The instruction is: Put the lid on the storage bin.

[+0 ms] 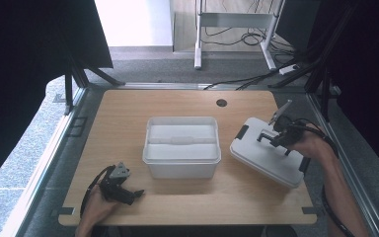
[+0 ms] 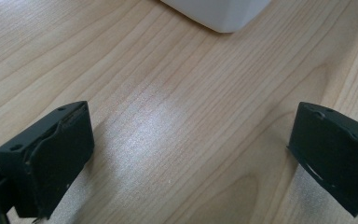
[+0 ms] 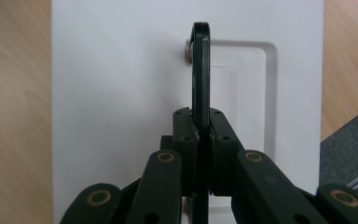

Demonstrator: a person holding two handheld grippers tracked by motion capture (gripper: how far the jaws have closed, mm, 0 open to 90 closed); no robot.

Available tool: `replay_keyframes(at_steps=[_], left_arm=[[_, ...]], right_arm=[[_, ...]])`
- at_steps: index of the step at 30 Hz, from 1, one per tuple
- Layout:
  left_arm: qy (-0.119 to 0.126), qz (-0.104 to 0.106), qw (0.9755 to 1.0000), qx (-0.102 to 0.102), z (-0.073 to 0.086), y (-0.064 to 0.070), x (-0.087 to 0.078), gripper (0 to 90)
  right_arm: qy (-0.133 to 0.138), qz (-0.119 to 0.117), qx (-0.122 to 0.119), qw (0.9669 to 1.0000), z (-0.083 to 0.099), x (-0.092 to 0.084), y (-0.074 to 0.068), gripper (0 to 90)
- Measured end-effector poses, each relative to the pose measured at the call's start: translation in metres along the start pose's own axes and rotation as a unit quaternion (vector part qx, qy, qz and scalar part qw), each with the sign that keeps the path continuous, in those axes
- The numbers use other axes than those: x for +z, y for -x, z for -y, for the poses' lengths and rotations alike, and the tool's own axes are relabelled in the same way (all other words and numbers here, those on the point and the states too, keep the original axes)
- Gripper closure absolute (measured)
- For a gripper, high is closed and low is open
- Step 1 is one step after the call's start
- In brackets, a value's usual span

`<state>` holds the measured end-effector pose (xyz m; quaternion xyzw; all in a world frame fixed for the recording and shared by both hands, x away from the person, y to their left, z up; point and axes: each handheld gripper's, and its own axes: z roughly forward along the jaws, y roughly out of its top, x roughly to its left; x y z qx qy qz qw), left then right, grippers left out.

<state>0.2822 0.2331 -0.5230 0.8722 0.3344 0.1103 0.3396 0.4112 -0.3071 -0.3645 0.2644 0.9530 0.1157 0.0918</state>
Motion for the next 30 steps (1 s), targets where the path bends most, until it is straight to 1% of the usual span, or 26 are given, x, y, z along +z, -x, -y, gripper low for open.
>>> replay_keyframes(at_steps=[2, 5, 9, 11, 13, 15, 16, 18, 19, 20, 22, 23, 24, 28, 30], left_arm=[[0.000, 0.000, 1.0000, 0.000, 0.000, 0.000, 0.000, 0.0], [0.001, 0.000, 1.0000, -0.001, 0.000, 0.000, 0.000, 0.0], [0.001, 0.001, 1.0000, 0.000, 0.000, 0.000, 0.000, 0.2], [0.001, 0.001, 1.0000, 0.000, 0.000, 0.000, 0.000, 0.3], [0.001, 0.001, 1.0000, 0.000, 0.000, 0.000, 0.000, 0.3], [0.001, 0.001, 1.0000, 0.000, 0.000, 0.000, 0.000, 0.3], [0.001, 0.001, 1.0000, 0.000, 0.000, 0.000, 0.000, 0.3], [0.001, 0.001, 1.0000, 0.000, 0.000, 0.000, 0.000, 0.3], [0.001, 0.001, 1.0000, 0.000, 0.000, 0.000, 0.000, 0.3], [0.001, 0.001, 1.0000, 0.000, 0.000, 0.000, 0.000, 0.3], [0.000, 0.001, 1.0000, 0.001, 0.000, 0.000, 0.000, 0.3], [0.000, 0.001, 1.0000, 0.001, 0.000, 0.000, 0.000, 0.3], [0.000, 0.001, 1.0000, 0.001, 0.000, 0.000, 0.000, 0.3], [0.000, 0.001, 1.0000, 0.001, 0.000, 0.000, 0.000, 0.3], [0.000, 0.001, 1.0000, 0.001, 0.000, 0.000, 0.000, 0.3]], right_arm=[[0.005, -0.004, -0.019, 0.9998, -0.004, -0.010, 0.000, 84.5], [0.010, -0.006, -0.036, 0.9993, -0.010, -0.024, -0.002, 84.5], [0.023, -0.007, -0.059, 0.9980, -0.021, -0.048, -0.004, 84.5], [0.033, -0.009, -0.073, 0.9967, -0.028, -0.060, -0.006, 84.5], [0.040, -0.011, -0.085, 0.9955, -0.034, -0.067, -0.008, 84.5], [0.048, -0.016, -0.102, 0.9935, -0.044, -0.077, -0.013, 84.5], [0.049, -0.018, -0.104, 0.9932, -0.048, -0.079, -0.015, 84.5], [0.054, -0.021, -0.120, 0.9910, -0.059, -0.083, -0.021, 84.5], [0.055, -0.023, -0.123, 0.9906, -0.063, -0.084, -0.023, 84.5], [0.057, -0.025, -0.134, 0.9890, -0.072, -0.084, -0.027, 84.5], [0.062, -0.030, -0.147, 0.9867, -0.082, -0.084, -0.032, 84.5], [0.064, -0.032, -0.156, 0.9851, -0.088, -0.083, -0.034, 84.5], [0.064, -0.033, -0.160, 0.9845, -0.093, -0.082, -0.038, 84.5], [0.073, -0.046, -0.188, 0.9784, -0.118, -0.075, -0.050, 84.5], [0.074, -0.049, -0.197, 0.9764, -0.129, -0.071, -0.055, 84.5]])
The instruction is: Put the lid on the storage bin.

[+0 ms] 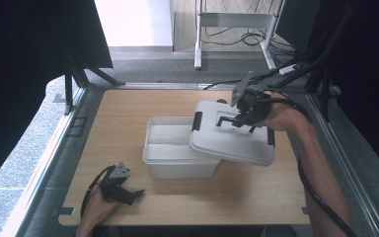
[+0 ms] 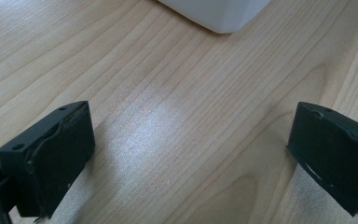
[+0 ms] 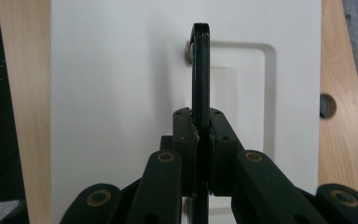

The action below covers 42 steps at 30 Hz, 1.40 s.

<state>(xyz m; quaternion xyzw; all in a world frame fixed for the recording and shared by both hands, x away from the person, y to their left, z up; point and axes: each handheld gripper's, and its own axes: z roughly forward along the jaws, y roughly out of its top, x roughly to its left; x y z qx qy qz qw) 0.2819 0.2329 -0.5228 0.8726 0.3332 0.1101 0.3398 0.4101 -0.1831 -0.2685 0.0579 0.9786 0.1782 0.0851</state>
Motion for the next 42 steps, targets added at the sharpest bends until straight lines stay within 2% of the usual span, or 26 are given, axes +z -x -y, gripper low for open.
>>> replay_keyframes(at_steps=[7, 12, 17, 25, 29, 33, 34, 36, 41, 42], left_arm=[[0.000, 0.000, 1.0000, 0.000, 0.000, 0.000, 0.000, 0.3], [0.001, 0.000, 1.0000, -0.001, 0.000, 0.000, 0.000, 0.4], [0.001, 0.001, 1.0000, 0.000, 0.000, 0.000, 0.000, 0.7], [0.001, 0.000, 1.0000, 0.000, 0.000, 0.000, 0.000, 1.1], [0.002, 0.001, 1.0000, -0.001, 0.000, 0.001, 0.000, 1.1], [0.001, 0.000, 1.0000, -0.001, 0.000, 0.001, 0.000, 1.2], [0.001, 0.000, 1.0000, -0.001, 0.000, 0.001, 0.000, 1.2], [0.001, 0.000, 1.0000, -0.002, 0.000, 0.001, 0.000, 1.2], [0.002, -0.001, 1.0000, -0.003, 0.000, 0.001, 0.000, 1.3], [0.002, -0.001, 1.0000, -0.003, 0.000, 0.001, 0.000, 1.3]], right_arm=[[0.009, -0.015, -0.031, 0.9993, -0.039, 0.023, -0.004, 84.5], [0.020, -0.029, -0.066, 0.9972, -0.072, 0.044, -0.009, 84.5], [0.020, -0.034, -0.085, 0.9956, -0.099, 0.061, -0.012, 84.4], [0.010, -0.045, -0.093, 0.9946, -0.124, 0.087, -0.018, 84.4], [-0.005, -0.042, -0.085, 0.9955, -0.126, 0.101, -0.017, 84.1], [0.007, -0.053, -0.078, 0.9956, -0.122, 0.107, -0.018, 83.2], [0.012, -0.047, -0.075, 0.9960, -0.121, 0.107, -0.018, 80.5], [0.024, -0.043, -0.066, 0.9966, -0.119, 0.105, -0.017, 67.3], [0.044, -0.027, -0.051, 0.9973, -0.109, 0.095, -0.017, 46.5], [0.052, -0.024, -0.040, 0.9975, -0.104, 0.093, -0.016, 41.3]])
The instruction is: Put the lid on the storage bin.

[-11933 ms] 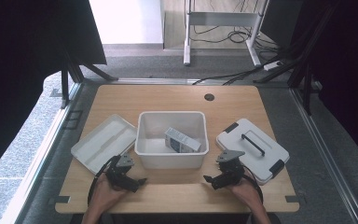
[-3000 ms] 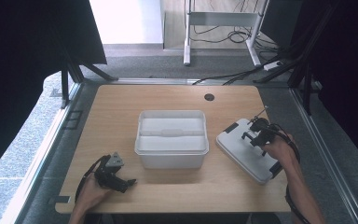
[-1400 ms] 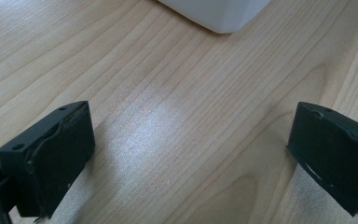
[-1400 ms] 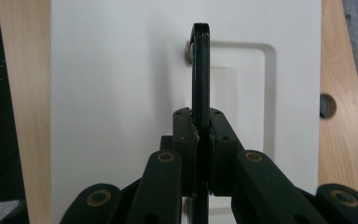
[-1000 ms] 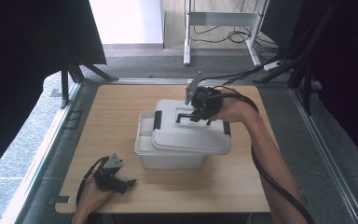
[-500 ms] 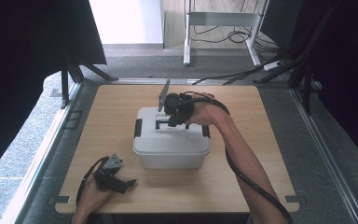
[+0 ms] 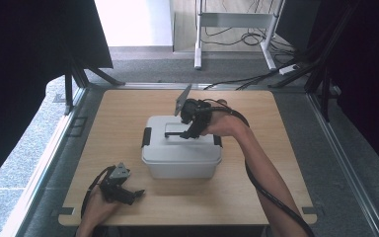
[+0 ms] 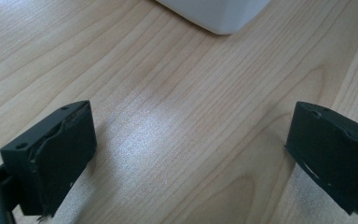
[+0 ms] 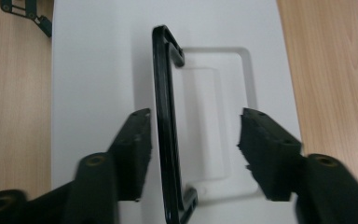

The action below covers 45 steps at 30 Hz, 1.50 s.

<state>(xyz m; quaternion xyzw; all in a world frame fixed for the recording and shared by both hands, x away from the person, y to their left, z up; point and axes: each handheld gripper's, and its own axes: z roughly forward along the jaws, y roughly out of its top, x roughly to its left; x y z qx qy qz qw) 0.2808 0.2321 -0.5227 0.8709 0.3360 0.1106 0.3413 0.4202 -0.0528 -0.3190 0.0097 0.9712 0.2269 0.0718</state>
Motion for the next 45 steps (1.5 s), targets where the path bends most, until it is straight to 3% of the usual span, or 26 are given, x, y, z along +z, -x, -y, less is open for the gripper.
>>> replay_keyframes(at_steps=[5, 10, 17, 23, 26, 32, 38, 41, 45], left_arm=[[0.000, -0.001, 1.0000, 0.000, 0.000, 0.000, 0.000, 1.3], [0.001, -0.002, 1.0000, -0.002, 0.000, 0.000, 0.000, 1.3], [0.001, -0.003, 1.0000, -0.003, 0.000, 0.001, 0.000, 1.4], [0.000, -0.004, 1.0000, -0.004, 0.000, 0.001, 0.000, 1.4], [0.001, -0.004, 1.0000, -0.004, 0.000, 0.001, 0.000, 1.4], [0.000, -0.004, 1.0000, -0.003, 0.000, 0.001, 0.000, 1.5], [0.000, -0.005, 1.0000, -0.004, 0.000, 0.001, 0.000, 1.5], [0.001, -0.006, 1.0000, -0.005, 0.000, 0.001, 0.000, 1.5], [0.000, -0.007, 1.0000, -0.005, 0.000, 0.001, 0.000, 1.6]], right_arm=[[0.015, 0.032, 0.036, 0.9987, 0.018, -0.011, 0.002, 28.5], [0.035, 0.053, 0.079, 0.9948, 0.040, -0.023, 0.003, 19.3], [0.056, 0.074, 0.120, 0.9884, 0.073, -0.041, 0.001, 14.6], [0.069, 0.090, 0.179, 0.9772, 0.104, -0.055, -0.003, 13.9], [0.081, 0.107, 0.208, 0.9689, 0.123, -0.061, -0.009, 13.8], [0.093, 0.128, 0.238, 0.9583, 0.156, -0.063, -0.023, 12.8], [0.110, 0.148, 0.263, 0.9471, 0.189, -0.051, -0.042, 10.2], [0.117, 0.154, 0.279, 0.9406, 0.205, -0.039, -0.053, 10.2], [0.124, 0.162, 0.290, 0.9349, 0.221, -0.020, -0.066, 10.2]])
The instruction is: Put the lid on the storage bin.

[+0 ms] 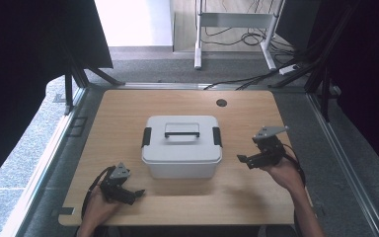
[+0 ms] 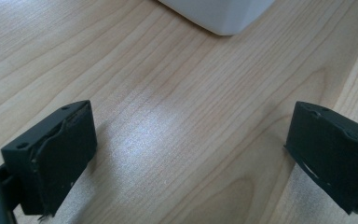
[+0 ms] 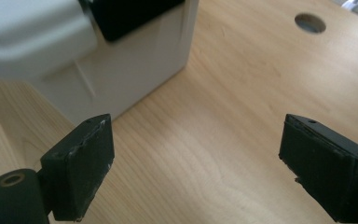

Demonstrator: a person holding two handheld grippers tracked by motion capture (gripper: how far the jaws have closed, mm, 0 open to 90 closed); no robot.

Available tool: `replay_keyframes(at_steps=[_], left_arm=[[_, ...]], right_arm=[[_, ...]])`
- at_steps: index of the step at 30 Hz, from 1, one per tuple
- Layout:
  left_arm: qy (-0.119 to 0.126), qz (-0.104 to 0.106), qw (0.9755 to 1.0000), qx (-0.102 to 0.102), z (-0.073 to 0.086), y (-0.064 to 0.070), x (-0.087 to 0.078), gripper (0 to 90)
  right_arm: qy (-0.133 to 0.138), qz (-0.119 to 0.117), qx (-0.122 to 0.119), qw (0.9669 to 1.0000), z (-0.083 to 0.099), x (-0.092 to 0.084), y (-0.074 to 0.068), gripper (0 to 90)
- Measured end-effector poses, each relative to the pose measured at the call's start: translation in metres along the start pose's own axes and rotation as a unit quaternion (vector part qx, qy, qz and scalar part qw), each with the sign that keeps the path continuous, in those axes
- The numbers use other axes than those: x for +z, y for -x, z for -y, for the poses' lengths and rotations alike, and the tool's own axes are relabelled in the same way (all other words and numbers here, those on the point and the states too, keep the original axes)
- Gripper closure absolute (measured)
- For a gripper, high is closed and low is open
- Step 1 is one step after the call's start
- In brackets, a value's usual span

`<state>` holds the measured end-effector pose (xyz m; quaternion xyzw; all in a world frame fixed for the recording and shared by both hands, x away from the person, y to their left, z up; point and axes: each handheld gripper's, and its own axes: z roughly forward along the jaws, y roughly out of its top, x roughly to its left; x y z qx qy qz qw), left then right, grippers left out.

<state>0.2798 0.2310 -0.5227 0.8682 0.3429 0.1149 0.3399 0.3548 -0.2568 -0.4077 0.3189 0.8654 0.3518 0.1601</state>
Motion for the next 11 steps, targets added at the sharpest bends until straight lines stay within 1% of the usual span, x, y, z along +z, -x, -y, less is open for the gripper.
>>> replay_keyframes(at_steps=[3, 4, 6, 7, 9, 11], left_arm=[[-0.001, 0.000, 1.0000, 0.001, 0.000, 0.000, 0.000, 1.6], [0.001, -0.001, 1.0000, -0.002, 0.000, 0.000, 0.000, 1.7], [0.000, -0.001, 1.0000, -0.002, 0.000, 0.000, 0.000, 1.7], [0.001, -0.001, 1.0000, -0.002, 0.000, 0.000, 0.000, 1.7], [0.001, -0.001, 1.0000, -0.002, 0.000, 0.001, 0.000, 1.7], [0.000, -0.001, 1.0000, -0.002, 0.000, 0.001, 0.000, 1.8]], right_arm=[[0.011, -0.001, 0.018, 0.9998, 0.025, 0.012, -0.006, 10.2], [0.012, -0.001, 0.023, 0.9997, 0.030, 0.015, -0.008, 10.2], [0.016, 0.001, 0.037, 0.9992, 0.049, 0.027, -0.014, 9.6], [0.016, 0.001, 0.043, 0.9989, 0.055, 0.031, -0.016, 9.0], [0.007, -0.001, 0.055, 0.9984, 0.070, 0.043, -0.022, 6.6], [-0.004, 0.000, 0.057, 0.9983, 0.078, 0.049, -0.026, 4.8]])
